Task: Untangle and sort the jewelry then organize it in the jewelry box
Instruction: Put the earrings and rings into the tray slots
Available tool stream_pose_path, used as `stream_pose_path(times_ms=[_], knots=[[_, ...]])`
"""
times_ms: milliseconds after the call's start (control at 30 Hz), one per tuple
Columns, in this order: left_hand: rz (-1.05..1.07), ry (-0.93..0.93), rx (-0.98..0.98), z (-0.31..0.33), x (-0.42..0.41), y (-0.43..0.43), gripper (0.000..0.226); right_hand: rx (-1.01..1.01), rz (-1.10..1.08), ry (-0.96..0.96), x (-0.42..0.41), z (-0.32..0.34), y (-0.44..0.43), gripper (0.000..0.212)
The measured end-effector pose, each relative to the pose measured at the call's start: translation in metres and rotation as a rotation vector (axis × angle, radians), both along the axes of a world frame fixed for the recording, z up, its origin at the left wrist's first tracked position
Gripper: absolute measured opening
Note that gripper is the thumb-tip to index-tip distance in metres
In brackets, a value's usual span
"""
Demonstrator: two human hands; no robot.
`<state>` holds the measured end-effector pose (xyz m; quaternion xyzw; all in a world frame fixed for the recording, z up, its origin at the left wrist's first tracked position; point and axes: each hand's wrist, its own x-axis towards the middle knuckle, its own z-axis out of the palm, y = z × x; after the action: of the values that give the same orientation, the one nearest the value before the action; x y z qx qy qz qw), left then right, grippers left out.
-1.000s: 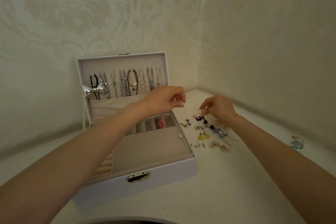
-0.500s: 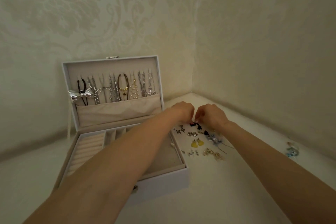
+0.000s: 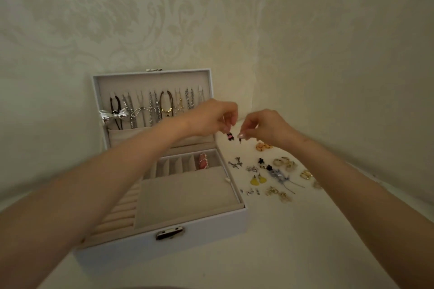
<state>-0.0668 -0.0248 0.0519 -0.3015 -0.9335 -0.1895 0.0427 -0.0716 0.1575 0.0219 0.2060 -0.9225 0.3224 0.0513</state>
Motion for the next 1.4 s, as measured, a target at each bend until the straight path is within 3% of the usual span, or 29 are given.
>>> stream_pose_path(times_ms=[167,400,700,1400], knots=[[0.0,0.012,-0.087,0.011,0.029,-0.062,0.022,-0.153,0.234,-0.041,0.037,0.012,-0.055,0.019],[-0.041,0.115,-0.266,-0.02,0.023,-0.076,0.02,-0.005,0.246,0.068,0.044,-0.012,-0.095,0.008],[-0.092,0.105,-0.221,-0.034,0.017,-0.065,0.01,0.159,0.181,0.16,0.042,-0.028,-0.08,0.008],[-0.045,-0.023,-0.09,-0.035,0.018,-0.071,0.02,0.01,0.159,0.12,0.046,-0.032,-0.073,0.01]])
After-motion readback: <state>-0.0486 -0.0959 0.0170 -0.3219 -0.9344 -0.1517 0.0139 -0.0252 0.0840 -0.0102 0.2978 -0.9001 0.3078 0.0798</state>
